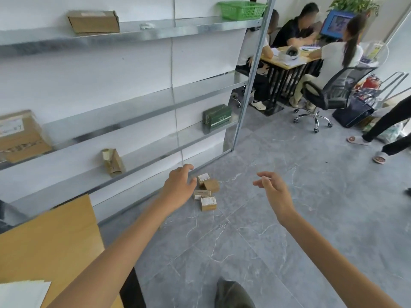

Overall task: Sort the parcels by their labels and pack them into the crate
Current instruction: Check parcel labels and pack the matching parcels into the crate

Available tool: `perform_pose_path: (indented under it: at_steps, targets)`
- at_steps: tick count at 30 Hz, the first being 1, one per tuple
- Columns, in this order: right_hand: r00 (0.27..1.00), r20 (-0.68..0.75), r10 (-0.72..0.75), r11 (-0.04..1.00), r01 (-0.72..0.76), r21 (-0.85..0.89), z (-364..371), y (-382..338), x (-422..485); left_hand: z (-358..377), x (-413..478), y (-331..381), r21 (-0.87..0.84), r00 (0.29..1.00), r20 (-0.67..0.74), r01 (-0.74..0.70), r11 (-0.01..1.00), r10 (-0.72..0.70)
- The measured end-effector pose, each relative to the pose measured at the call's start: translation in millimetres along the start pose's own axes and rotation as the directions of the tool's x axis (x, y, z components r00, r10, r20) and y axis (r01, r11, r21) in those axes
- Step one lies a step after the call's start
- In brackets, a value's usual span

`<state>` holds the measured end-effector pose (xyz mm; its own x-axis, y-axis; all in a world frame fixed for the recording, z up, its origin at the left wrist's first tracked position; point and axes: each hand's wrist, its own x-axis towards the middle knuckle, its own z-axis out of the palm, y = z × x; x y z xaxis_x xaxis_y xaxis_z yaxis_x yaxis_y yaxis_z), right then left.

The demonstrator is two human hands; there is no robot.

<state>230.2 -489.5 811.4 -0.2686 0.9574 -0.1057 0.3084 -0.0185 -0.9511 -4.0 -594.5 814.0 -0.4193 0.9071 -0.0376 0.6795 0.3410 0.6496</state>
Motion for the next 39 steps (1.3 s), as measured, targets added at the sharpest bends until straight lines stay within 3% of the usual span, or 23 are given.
perform_pose_path:
  at_steps: [7,12,20,24,29,34,39]
  targets:
    - [0.992,0.064,0.106,0.994,-0.105,-0.016,7.3,28.0,168.4,51.5,150.4,3.4,-0.036,0.993,0.079,0.089,0.995,-0.086]
    - [0.970,0.135,0.202,0.977,-0.190,-0.097,21.8,57.4,282.9,85.0,248.5,-2.1,-0.067,0.968,0.123,0.228,0.971,-0.219]
    - [0.880,0.193,0.435,0.885,-0.379,-0.271,84.4,152.8,395.0,169.9,341.7,-90.9,-0.026,0.850,0.231,0.492,0.870,-0.474]
    - [0.814,0.172,0.555,0.808,-0.480,-0.341,132.7,253.7,435.5,254.9,382.1,-174.8,0.013,0.777,0.305,0.575,0.818,-0.551]
    - [0.743,0.178,0.645,0.719,-0.512,-0.469,209.3,433.3,493.7,408.8,436.5,-316.4,0.031,0.685,0.410,0.649,0.760,-0.602]
    - [0.669,0.232,0.706,0.663,-0.509,-0.549,283.2,617.1,542.0,566.4,473.2,-449.2,0.059,0.561,0.530,0.723,0.688,-0.636]
    - [0.550,0.358,0.755,0.650,-0.552,-0.523,336.4,729.3,568.9,658.7,491.5,-535.0,0.067,0.478,0.645,0.742,0.667,-0.597]
